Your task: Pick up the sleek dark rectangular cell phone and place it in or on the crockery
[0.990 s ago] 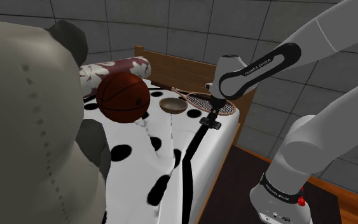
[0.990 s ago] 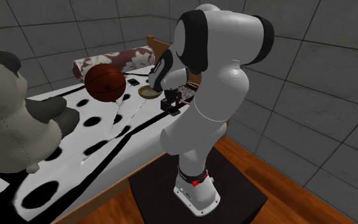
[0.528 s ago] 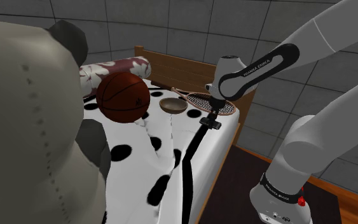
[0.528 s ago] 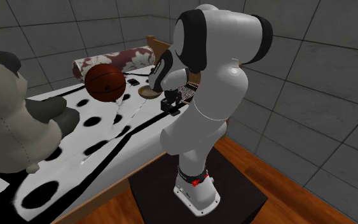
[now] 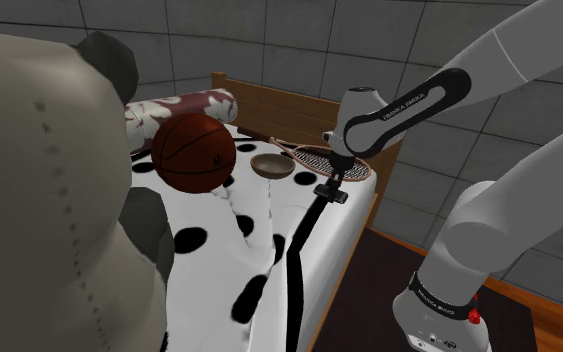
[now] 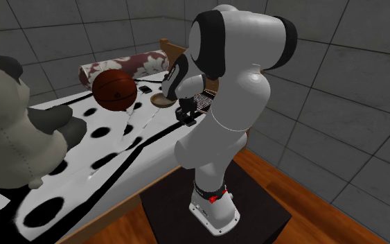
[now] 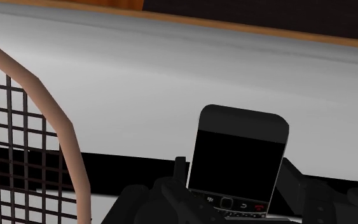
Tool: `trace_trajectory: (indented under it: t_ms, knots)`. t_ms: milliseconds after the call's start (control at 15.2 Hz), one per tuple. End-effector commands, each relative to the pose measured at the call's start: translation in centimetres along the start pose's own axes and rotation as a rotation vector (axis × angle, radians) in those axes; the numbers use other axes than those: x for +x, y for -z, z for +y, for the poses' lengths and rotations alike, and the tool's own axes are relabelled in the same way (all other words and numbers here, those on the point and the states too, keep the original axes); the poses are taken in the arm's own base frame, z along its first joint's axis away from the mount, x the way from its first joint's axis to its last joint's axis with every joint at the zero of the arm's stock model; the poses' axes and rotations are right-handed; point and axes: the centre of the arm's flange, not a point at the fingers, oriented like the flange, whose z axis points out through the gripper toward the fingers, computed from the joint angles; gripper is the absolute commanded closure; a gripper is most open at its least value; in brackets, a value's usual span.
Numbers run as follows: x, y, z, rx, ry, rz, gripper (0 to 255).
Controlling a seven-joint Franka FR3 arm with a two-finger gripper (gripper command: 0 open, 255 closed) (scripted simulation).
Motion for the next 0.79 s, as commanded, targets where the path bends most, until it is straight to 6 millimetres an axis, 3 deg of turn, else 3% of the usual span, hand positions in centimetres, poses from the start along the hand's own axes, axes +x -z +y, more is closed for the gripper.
trace_trajectory:
  t_ms: [0, 726]
  knots:
    - [0.0, -0.1, 0.0, 0.000, -0.001, -0.001, 255]
    - [0.1, 5.2, 0.3, 0.000, -0.001, -0.001, 255]
